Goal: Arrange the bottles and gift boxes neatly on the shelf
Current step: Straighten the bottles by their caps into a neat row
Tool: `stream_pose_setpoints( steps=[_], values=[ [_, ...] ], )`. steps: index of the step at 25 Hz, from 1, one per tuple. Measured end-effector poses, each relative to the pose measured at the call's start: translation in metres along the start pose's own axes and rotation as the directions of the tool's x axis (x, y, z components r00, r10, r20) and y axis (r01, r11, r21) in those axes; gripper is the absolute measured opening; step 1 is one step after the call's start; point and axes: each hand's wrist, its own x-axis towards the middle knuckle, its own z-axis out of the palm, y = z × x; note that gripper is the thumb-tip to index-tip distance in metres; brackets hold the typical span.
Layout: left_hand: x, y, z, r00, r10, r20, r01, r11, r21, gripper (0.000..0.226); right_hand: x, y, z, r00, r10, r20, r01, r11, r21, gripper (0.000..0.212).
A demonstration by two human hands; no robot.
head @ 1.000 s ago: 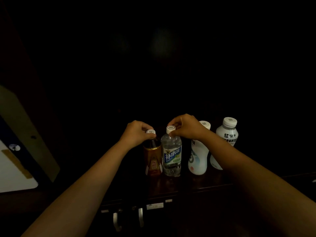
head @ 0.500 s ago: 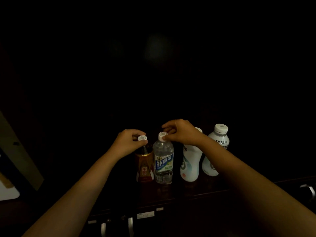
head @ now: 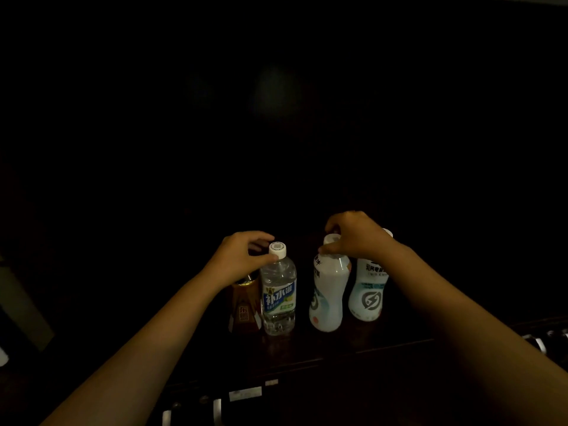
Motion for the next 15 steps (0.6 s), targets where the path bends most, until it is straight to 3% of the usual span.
stream_pose_setpoints(
  steps=[4,9,15],
  values=[
    [0.001,0.003,0.007,0.999,-0.004,-0.042,0.004,1.0,0.006,0.034,0.003,-0.004,0.0,0.998,0.055,-0.03,-0.057,0.996,-0.072,0.04],
    [-0.001,0.005,0.009,0.995,-0.021,-0.096,0.021,1.0,-0.009,0.029,0.001,0.0,-0.009,0.983,-0.137,0.121,0.121,0.984,0.129,0.036],
    [0.001,0.004,0.011,0.994,-0.028,-0.104,0.027,1.0,-0.015,0.03,0.003,-0.001,0.003,0.998,-0.067,0.015,0.064,0.99,0.129,0.038]
  ],
)
